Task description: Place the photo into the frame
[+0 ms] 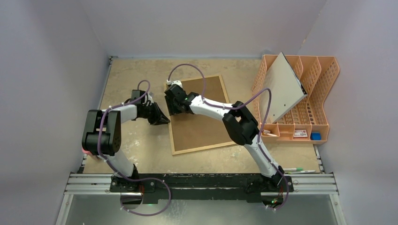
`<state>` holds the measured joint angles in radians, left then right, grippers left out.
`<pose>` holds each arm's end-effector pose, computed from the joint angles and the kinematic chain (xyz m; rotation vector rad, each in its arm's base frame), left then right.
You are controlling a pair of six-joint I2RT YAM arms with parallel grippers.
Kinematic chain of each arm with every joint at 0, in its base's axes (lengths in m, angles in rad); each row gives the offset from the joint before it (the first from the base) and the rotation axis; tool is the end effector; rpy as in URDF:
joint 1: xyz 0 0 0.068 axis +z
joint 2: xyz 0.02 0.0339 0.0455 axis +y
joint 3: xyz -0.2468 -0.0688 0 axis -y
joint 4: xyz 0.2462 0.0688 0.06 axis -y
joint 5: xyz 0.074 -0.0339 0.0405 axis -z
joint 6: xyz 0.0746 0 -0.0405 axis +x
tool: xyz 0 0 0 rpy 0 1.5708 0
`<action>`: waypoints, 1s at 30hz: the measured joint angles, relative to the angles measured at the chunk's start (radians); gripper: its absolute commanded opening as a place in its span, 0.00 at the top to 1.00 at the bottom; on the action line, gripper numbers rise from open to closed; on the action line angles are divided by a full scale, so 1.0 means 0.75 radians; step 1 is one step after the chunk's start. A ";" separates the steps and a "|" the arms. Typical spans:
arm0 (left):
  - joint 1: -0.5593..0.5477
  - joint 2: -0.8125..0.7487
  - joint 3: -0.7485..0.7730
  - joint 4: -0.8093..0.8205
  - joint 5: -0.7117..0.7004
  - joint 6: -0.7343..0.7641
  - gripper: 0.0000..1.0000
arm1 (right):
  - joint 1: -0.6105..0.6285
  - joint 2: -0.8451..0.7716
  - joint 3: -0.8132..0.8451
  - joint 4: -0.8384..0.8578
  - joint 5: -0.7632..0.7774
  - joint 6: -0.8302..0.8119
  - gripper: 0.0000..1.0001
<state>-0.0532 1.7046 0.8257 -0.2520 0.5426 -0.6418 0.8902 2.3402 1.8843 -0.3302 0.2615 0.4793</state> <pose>0.3124 -0.0552 0.0820 -0.6376 2.6965 -0.9338 0.3563 0.4094 0.1329 -0.3543 2.3273 0.3758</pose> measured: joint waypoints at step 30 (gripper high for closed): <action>-0.002 0.001 0.011 -0.021 -0.008 0.000 0.96 | -0.021 0.065 0.131 -0.135 -0.053 0.075 0.31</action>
<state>-0.0547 1.7054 0.8337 -0.2676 0.5365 -0.6418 0.8745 2.3886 1.9827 -0.4316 0.2214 0.5358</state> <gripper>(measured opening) 0.112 0.674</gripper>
